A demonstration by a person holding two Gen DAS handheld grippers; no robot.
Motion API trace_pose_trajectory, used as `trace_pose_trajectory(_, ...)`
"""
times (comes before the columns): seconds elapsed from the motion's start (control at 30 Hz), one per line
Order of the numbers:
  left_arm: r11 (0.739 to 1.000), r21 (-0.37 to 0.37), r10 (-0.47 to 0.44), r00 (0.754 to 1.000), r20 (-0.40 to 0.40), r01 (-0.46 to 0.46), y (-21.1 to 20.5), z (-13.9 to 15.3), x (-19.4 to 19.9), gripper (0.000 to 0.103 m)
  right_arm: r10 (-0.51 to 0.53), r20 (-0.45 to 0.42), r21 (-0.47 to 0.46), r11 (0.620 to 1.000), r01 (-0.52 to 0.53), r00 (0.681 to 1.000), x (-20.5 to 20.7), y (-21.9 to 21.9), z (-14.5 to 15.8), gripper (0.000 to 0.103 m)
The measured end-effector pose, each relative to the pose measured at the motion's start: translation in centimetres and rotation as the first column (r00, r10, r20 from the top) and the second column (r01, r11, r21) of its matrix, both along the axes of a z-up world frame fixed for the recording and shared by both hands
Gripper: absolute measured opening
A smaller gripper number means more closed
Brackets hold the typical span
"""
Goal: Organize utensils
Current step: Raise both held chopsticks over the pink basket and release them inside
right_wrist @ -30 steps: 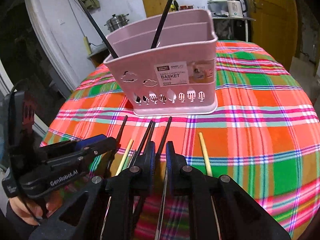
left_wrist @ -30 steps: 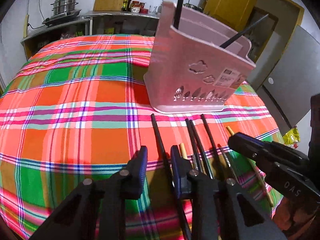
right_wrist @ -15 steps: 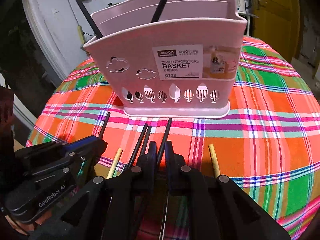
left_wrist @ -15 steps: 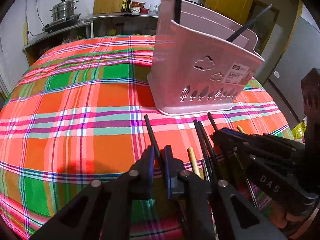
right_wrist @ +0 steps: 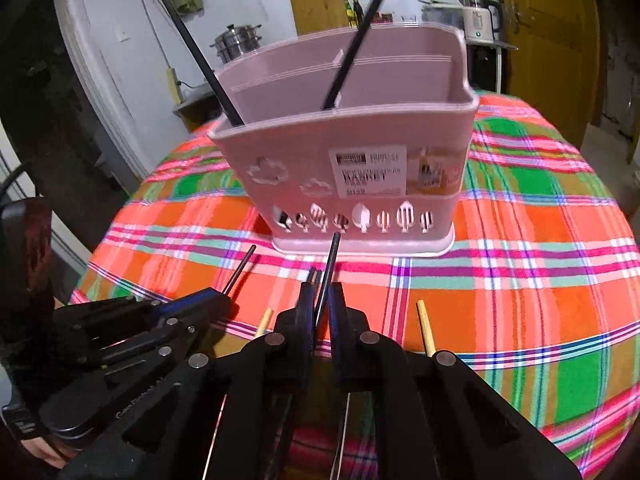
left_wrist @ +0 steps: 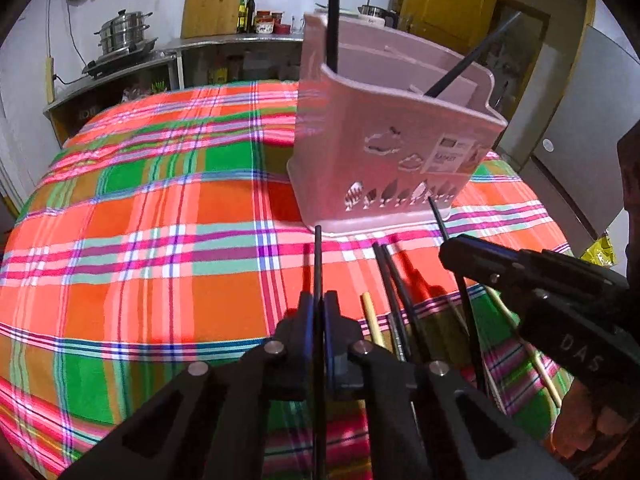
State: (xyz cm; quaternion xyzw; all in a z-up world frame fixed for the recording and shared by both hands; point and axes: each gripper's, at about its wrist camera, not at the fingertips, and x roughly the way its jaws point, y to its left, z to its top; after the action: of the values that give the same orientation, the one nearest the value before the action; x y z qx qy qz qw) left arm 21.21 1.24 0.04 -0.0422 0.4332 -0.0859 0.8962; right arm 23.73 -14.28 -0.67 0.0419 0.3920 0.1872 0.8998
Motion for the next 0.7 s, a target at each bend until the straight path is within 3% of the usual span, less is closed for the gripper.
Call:
trace_pose_trajectory(0.4, 0.999, -0.043, -0.003, 0.993, 0.114, 0.008, 1.2, 6.1, -2.4, 0.005, 0.007, 0.12, 0.037, 0.999, -0.012, 0.993, -3.1, -0.7, 5.1, 0.006)
trace_pose_trajectory(0.7, 0.998, -0.052, -0.031, 0.973, 0.228, 0.044, 1.2, 11.8, -4.4, 0.005, 0.011, 0.218, 0.046, 0.999, -0.022, 0.976, -5.4, -0.9, 9.2, 0.005)
